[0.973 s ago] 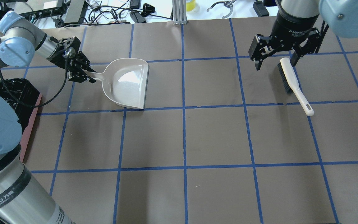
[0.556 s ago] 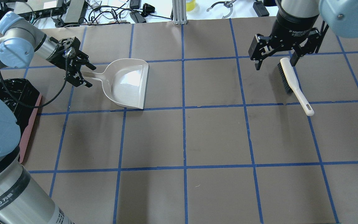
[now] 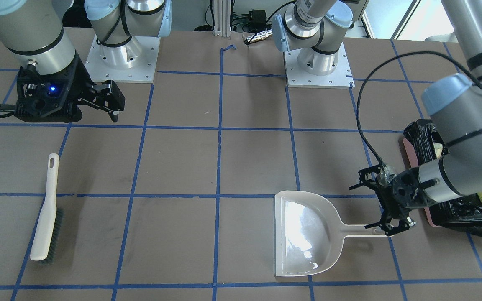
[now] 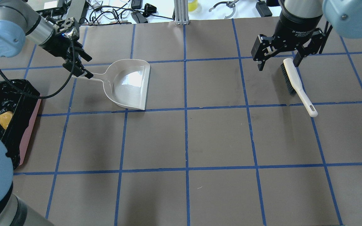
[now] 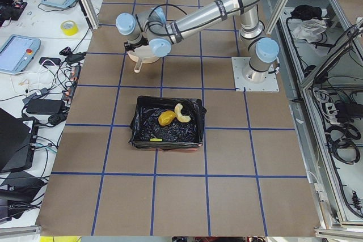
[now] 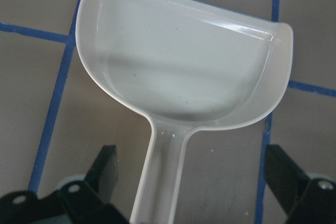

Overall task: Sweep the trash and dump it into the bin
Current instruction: 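Open the left gripper and release the dustpan handle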

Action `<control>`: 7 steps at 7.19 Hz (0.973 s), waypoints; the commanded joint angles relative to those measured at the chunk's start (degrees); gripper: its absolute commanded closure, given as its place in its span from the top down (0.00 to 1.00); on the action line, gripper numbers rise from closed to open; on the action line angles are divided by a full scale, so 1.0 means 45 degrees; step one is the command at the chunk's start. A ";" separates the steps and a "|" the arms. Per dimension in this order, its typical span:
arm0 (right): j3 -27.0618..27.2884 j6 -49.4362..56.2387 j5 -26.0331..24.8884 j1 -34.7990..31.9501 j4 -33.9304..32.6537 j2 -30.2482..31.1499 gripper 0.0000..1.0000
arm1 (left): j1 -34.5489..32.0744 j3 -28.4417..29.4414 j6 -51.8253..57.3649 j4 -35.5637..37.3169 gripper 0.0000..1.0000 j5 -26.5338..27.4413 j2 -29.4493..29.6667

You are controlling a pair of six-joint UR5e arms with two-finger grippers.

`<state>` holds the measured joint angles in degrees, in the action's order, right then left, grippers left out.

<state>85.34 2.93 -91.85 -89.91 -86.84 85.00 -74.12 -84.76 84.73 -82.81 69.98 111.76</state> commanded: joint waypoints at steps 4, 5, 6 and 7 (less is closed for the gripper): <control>0.0000 -0.0006 0.0000 0.0000 -0.0019 -0.0003 1.00 | -0.0696 -0.1044 -1.0370 -0.2689 1.00 0.2337 -0.4498; 0.0000 -0.0006 0.0000 0.0019 0.0000 -0.0003 1.00 | -0.0930 -0.1085 -1.2073 -0.2729 1.00 0.2649 -0.5084; 0.0000 0.0013 0.0000 0.0019 -0.0019 -0.0003 1.00 | -0.1183 -0.1105 -1.3482 -0.3058 1.00 0.3291 -0.5458; 0.0000 0.0014 0.0000 0.0019 0.0000 -0.0003 1.00 | -0.1611 -0.1008 -1.4656 -0.3081 1.00 0.3452 -0.5635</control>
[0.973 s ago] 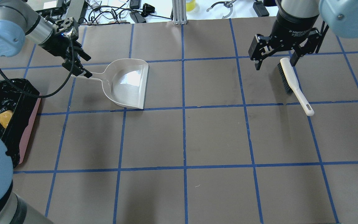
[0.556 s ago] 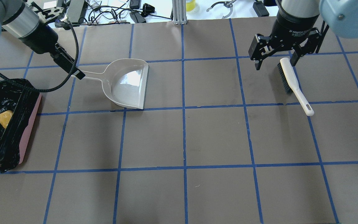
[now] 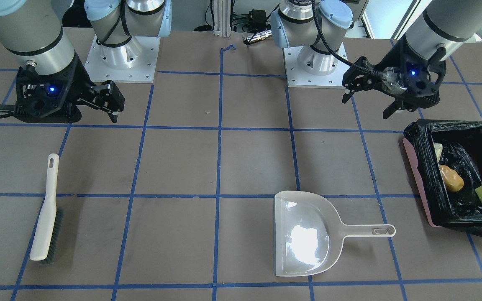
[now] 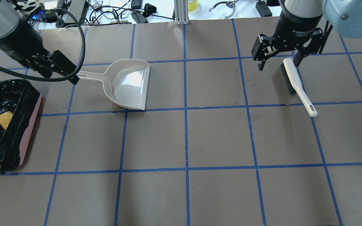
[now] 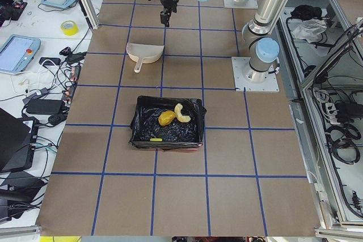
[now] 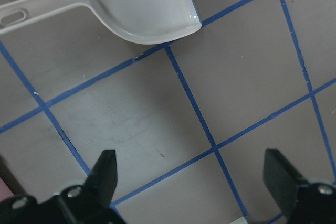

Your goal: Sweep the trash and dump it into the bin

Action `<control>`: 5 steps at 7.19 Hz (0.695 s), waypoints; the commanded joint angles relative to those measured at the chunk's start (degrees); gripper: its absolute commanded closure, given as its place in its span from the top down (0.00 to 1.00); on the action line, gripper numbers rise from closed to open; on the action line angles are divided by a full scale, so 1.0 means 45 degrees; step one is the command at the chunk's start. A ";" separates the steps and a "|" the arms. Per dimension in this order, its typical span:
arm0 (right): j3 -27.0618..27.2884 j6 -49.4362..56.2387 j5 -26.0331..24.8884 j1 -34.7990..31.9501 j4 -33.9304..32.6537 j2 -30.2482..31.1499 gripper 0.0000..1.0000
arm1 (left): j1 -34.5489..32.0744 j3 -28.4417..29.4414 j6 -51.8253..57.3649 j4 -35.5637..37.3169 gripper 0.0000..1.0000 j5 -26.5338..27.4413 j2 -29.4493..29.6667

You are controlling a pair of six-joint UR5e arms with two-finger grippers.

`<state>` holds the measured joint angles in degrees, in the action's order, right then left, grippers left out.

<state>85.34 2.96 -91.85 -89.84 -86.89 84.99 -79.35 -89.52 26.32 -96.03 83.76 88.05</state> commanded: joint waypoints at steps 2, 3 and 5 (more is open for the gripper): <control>0.0000 0.0026 0.0000 0.0023 -0.0008 -0.0001 1.00 | -0.1811 0.0069 -0.4814 -0.0106 1.00 0.0586 -0.0212; 0.0000 0.0239 0.0000 0.0081 -0.0008 -0.0001 1.00 | -0.2399 0.0070 -0.5471 -0.0047 1.00 0.0779 -0.0133; 0.0000 0.0320 0.0000 0.0179 0.0012 -0.0001 1.00 | -0.2600 -0.0028 -0.5653 -0.0027 1.00 0.1364 -0.0171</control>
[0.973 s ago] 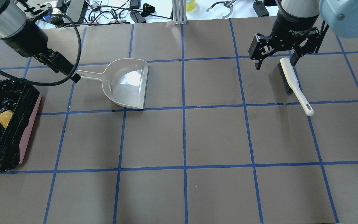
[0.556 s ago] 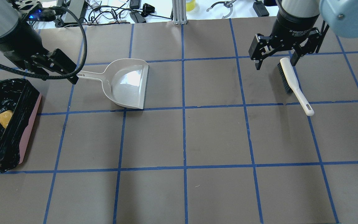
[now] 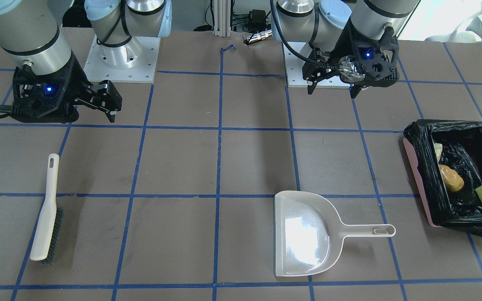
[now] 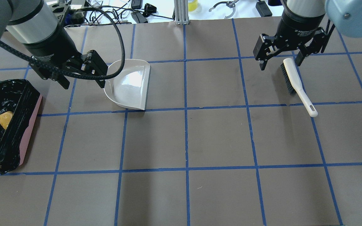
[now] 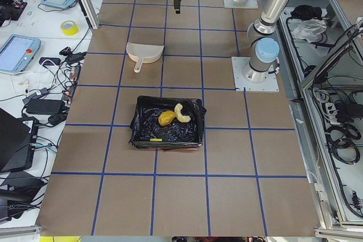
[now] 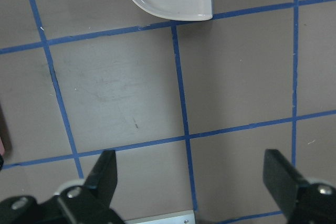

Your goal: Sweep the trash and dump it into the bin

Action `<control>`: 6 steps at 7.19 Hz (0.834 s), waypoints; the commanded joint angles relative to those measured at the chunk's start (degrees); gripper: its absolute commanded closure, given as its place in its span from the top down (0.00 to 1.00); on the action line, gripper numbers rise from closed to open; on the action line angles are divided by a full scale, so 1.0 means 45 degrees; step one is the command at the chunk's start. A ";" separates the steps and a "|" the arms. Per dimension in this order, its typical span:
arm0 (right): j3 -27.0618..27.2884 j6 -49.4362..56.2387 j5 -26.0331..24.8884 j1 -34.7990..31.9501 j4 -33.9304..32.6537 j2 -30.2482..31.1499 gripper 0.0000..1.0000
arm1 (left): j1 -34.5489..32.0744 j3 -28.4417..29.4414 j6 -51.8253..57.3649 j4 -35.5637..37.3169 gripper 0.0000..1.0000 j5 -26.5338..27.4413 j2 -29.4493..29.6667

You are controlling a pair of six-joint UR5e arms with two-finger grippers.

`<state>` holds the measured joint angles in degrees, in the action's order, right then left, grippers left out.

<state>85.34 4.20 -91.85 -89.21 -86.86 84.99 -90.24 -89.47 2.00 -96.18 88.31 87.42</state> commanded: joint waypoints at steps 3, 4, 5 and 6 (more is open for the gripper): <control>0.0000 0.0044 0.0058 0.0059 0.0006 0.0020 1.00 | -0.0103 0.0116 -0.1283 0.0045 1.00 0.0473 0.0027; -0.0019 -0.0053 0.0116 0.0040 -0.0032 0.0078 1.00 | -0.0103 -0.0096 -0.1090 0.0471 1.00 0.0435 0.0027; -0.0020 -0.0015 0.0098 0.0040 -0.0381 0.0079 1.00 | -0.0083 -0.0176 -0.1088 0.1249 1.00 0.0434 0.0143; -0.0039 -0.0014 0.0156 0.0040 -0.0462 0.0079 1.00 | 0.0014 -0.0312 -0.1088 0.1914 1.00 0.0434 0.0299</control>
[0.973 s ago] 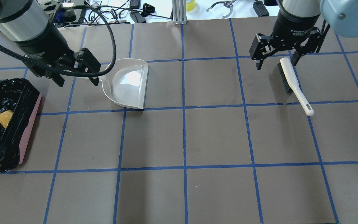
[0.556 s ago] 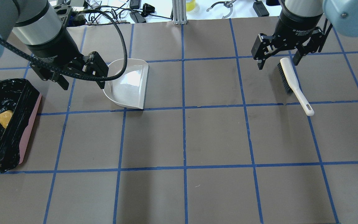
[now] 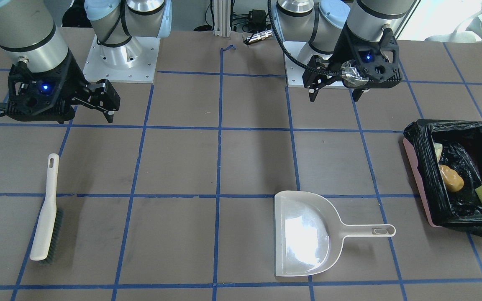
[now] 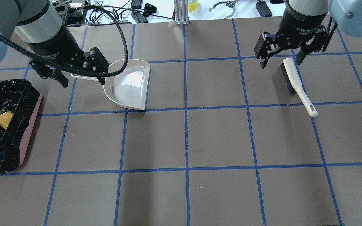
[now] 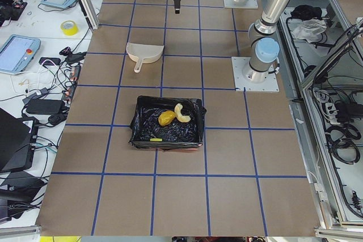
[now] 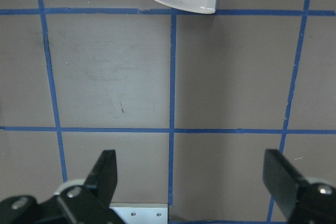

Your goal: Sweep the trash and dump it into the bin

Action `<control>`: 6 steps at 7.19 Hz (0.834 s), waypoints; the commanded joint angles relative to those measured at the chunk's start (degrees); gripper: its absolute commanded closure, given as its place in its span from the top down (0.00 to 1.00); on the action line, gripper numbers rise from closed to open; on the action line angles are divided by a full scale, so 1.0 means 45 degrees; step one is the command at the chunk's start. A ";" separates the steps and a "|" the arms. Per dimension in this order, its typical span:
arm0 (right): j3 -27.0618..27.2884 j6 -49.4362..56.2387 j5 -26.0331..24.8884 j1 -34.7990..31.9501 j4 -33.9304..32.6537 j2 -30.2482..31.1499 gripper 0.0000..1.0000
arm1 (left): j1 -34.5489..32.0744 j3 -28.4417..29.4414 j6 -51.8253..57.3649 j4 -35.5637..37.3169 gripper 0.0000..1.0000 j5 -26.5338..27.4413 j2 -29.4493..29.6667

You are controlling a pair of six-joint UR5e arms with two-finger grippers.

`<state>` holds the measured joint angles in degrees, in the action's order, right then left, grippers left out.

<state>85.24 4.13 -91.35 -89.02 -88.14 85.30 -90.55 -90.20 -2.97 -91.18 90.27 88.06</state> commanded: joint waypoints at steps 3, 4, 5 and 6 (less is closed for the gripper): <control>0.0002 0.0040 0.0046 -0.0003 -0.0160 -0.0010 1.00 | 0.0083 -0.0365 0.0755 0.1336 1.00 -0.0002 0.0198; 0.0002 0.0040 0.0065 -0.0003 -0.0160 -0.0010 1.00 | 0.0083 -0.0365 0.0757 0.1336 1.00 -0.0002 0.0198; 0.0002 0.0060 -0.0012 -0.0003 -0.0160 -0.0010 1.00 | 0.0083 -0.0365 0.0757 0.1336 1.00 -0.0021 0.0198; 0.0002 0.0079 -0.0032 -0.0003 -0.0180 0.0010 1.00 | 0.0064 -0.0365 0.0757 0.1317 1.00 -0.0021 0.0198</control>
<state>85.25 4.39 -91.32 -89.03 -88.88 85.27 -90.19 -91.83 0.38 -85.22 90.20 88.95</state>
